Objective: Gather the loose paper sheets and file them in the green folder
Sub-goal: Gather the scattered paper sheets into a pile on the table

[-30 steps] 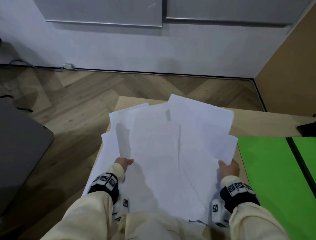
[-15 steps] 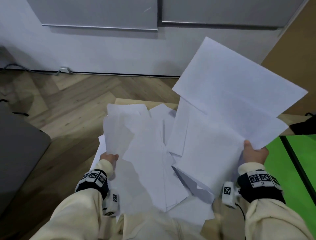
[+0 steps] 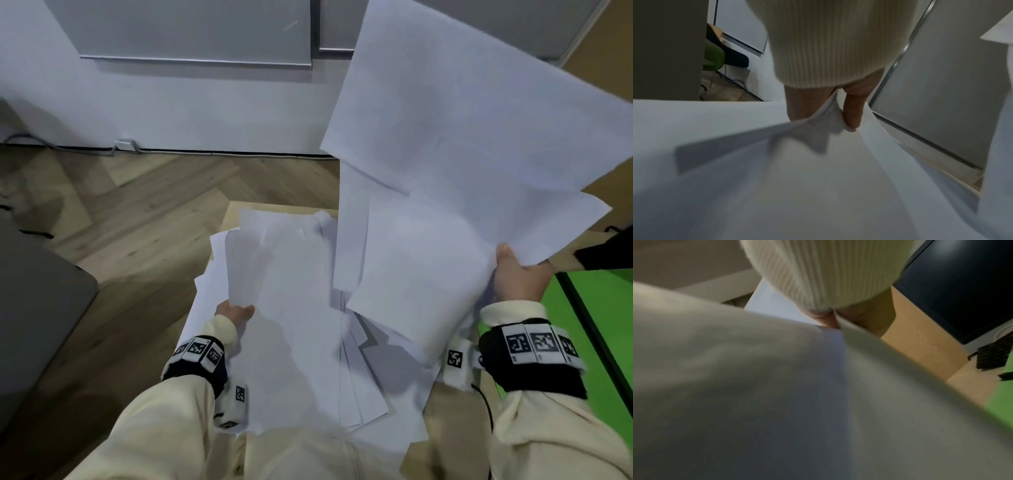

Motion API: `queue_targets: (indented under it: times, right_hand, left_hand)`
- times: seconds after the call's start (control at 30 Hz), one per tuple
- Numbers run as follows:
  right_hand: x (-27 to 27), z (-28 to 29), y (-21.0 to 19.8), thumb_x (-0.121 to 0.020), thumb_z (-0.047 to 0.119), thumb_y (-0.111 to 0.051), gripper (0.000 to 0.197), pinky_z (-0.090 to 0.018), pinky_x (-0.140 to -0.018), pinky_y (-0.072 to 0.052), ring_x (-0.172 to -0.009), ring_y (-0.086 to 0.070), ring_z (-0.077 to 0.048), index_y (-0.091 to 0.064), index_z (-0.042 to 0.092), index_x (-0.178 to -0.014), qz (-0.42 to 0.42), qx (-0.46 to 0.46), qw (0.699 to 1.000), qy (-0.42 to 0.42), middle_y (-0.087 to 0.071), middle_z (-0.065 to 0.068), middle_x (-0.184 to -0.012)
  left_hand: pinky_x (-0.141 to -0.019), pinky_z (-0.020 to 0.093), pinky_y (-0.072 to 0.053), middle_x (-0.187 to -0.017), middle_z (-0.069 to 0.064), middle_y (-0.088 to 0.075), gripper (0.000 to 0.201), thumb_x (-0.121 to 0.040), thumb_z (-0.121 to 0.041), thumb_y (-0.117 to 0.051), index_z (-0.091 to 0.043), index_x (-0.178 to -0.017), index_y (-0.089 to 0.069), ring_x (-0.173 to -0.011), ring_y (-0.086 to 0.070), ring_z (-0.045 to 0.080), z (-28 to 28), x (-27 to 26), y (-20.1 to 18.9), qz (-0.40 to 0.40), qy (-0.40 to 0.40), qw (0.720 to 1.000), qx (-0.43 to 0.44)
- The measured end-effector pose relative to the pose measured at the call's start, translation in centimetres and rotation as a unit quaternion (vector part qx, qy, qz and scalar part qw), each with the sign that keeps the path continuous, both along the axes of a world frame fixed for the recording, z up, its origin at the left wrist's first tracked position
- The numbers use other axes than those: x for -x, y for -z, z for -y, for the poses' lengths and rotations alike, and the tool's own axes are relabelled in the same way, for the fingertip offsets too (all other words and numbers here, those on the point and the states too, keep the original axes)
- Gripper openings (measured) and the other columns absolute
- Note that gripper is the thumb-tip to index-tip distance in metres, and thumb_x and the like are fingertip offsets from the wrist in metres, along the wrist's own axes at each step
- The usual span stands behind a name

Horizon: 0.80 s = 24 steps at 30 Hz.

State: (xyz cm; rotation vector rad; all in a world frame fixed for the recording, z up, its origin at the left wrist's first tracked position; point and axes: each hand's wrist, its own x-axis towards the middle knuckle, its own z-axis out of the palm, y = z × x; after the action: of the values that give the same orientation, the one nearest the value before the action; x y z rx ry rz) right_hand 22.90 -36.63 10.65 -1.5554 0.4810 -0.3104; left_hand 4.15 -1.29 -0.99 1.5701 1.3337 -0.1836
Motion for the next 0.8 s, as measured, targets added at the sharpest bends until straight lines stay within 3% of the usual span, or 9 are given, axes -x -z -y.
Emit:
queue_targets:
  times: [0.2,0.37,0.5,0.6,0.67,0.73,0.8]
  right_hand:
    - [-0.7,-0.4,-2.5,-0.086,0.015,-0.060,0.058,-0.014,-0.090,-0.039,-0.106,-0.050,-0.010,-0.031,0.000,-0.135,0.013,-0.044,0.999,0.026,-0.047,-0.001,-0.117]
    - [-0.8,-0.3,-3.8,-0.086,0.015,-0.059,0.057,-0.009,-0.080,-0.040,-0.107,-0.050,-0.011,-0.033,-0.003,-0.134,0.023,-0.043,0.999,-0.002,-0.050,-0.009,-0.128]
    - [1.4,-1.7,0.5,-0.085,0.002,-0.058,0.044,-0.004,-0.061,-0.047,-0.103,-0.057,-0.016,-0.050,-0.006,-0.127,-0.036,-0.006,0.998,-0.042,-0.058,-0.011,-0.120]
    - [4.0,-2.4,4.9,-0.087,0.002,-0.058,0.040,-0.015,-0.076,-0.045,-0.111,-0.059,-0.026,-0.051,-0.009,-0.125,-0.116,0.019,0.990,-0.080,-0.058,-0.018,-0.126]
    - [5.7,-2.5,7.9,-0.088,0.004,-0.057,0.037,-0.024,-0.086,-0.039,-0.107,-0.058,-0.023,-0.053,-0.009,-0.123,-0.176,0.036,0.976,-0.120,-0.058,-0.008,-0.122]
    - [7.3,-2.8,10.7,-0.088,0.005,-0.057,0.033,-0.029,-0.090,-0.041,-0.101,-0.058,-0.022,-0.057,-0.005,-0.119,-0.224,0.059,0.961,-0.151,-0.061,-0.008,-0.116]
    - [8.6,-3.3,13.4,-0.085,0.007,-0.059,0.032,-0.038,-0.095,-0.047,-0.101,-0.063,-0.028,-0.061,-0.001,-0.116,-0.254,0.088,0.947,-0.178,-0.065,-0.015,-0.116]
  left_hand:
    - [-0.089,0.034,-0.040,-0.132,0.023,-0.054,0.050,-0.088,-0.007,-0.058,0.005,-0.134,-0.043,-0.119,-0.053,0.039,1.3,-0.6,-0.3,0.013,0.010,1.000,0.004]
    - [-0.089,0.036,-0.042,-0.129,0.024,-0.056,0.052,-0.086,-0.011,-0.061,0.005,-0.133,-0.045,-0.115,-0.055,0.040,2.2,-1.0,-0.2,0.017,0.024,1.000,0.010]
    - [-0.095,0.038,-0.043,-0.129,0.021,-0.056,0.058,-0.084,-0.017,-0.065,0.003,-0.134,-0.044,-0.116,-0.055,0.040,2.7,-0.8,-0.2,0.007,0.046,0.998,0.039]
    - [-0.096,0.050,-0.047,-0.109,0.021,-0.067,0.067,-0.074,-0.029,-0.072,0.002,-0.130,-0.051,-0.097,-0.065,0.038,1.5,0.0,2.0,0.041,0.025,0.989,0.138]
    - [-0.093,0.048,-0.050,-0.087,0.014,-0.074,0.045,-0.084,-0.037,-0.063,-0.005,-0.116,-0.060,-0.082,-0.069,0.032,1.1,0.7,2.4,0.083,-0.030,0.973,0.212]
    - [-0.100,0.047,-0.046,-0.098,0.012,-0.073,0.049,-0.081,-0.049,-0.061,-0.011,-0.113,-0.060,-0.095,-0.066,0.032,1.2,1.1,1.6,0.093,-0.060,0.956,0.272]
    - [-0.106,0.045,-0.040,-0.121,0.009,-0.062,0.074,-0.066,-0.061,-0.067,-0.014,-0.123,-0.053,-0.113,-0.057,0.032,1.9,1.0,0.8,0.077,-0.029,0.958,0.274]
